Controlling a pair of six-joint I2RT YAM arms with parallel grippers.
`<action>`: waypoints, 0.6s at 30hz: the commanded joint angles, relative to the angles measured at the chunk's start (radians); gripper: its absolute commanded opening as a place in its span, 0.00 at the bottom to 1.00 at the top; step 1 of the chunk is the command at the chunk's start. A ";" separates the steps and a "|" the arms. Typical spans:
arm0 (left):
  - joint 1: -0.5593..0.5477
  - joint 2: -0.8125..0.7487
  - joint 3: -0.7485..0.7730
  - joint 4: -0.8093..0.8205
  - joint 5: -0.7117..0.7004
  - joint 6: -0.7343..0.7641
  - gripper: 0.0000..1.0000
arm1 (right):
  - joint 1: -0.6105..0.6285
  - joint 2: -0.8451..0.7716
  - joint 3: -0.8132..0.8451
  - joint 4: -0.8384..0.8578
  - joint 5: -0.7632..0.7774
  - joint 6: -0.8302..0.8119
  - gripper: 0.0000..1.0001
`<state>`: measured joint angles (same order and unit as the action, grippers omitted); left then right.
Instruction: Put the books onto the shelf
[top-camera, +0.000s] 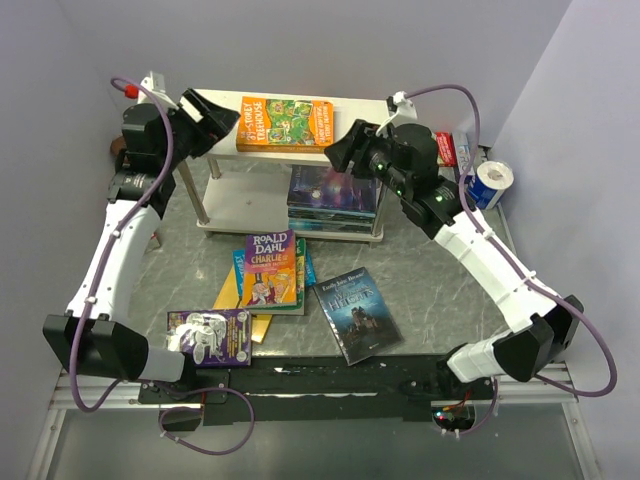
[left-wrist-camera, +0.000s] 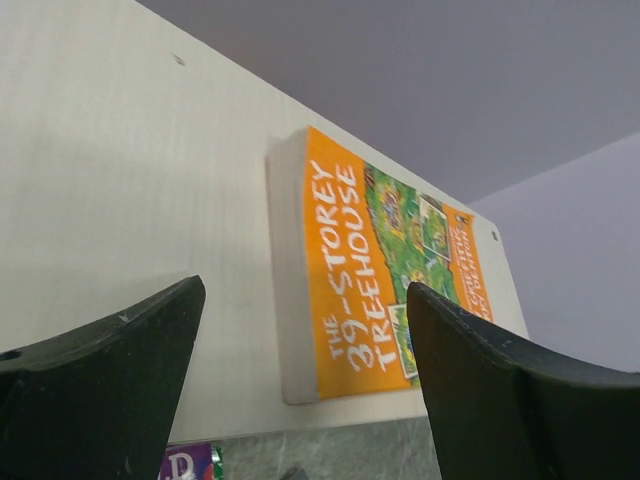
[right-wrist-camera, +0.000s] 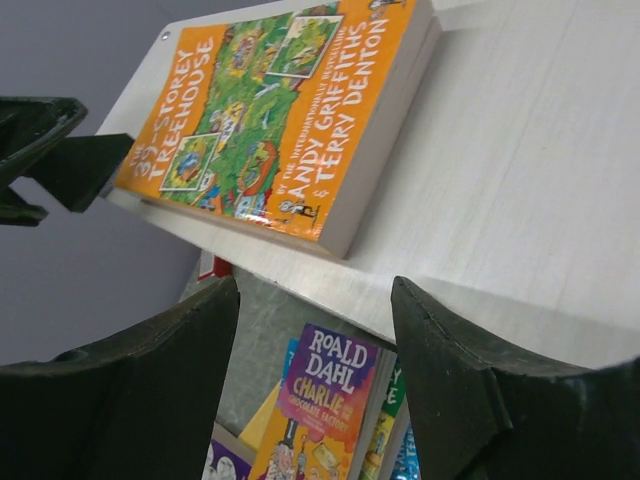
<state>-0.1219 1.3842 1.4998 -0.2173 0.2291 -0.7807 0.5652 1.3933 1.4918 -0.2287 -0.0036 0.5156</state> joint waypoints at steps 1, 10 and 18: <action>0.018 -0.022 0.066 -0.010 -0.062 0.023 0.87 | -0.007 0.042 0.099 -0.080 0.076 -0.022 0.71; 0.013 0.059 0.091 0.058 0.105 -0.015 0.65 | -0.024 0.214 0.323 -0.165 0.010 -0.037 0.51; -0.002 0.082 0.085 0.058 0.142 0.012 0.55 | -0.024 0.219 0.288 -0.141 -0.035 -0.019 0.35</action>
<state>-0.1116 1.4757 1.5547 -0.2005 0.3271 -0.7834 0.5480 1.6272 1.7794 -0.3580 -0.0090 0.4999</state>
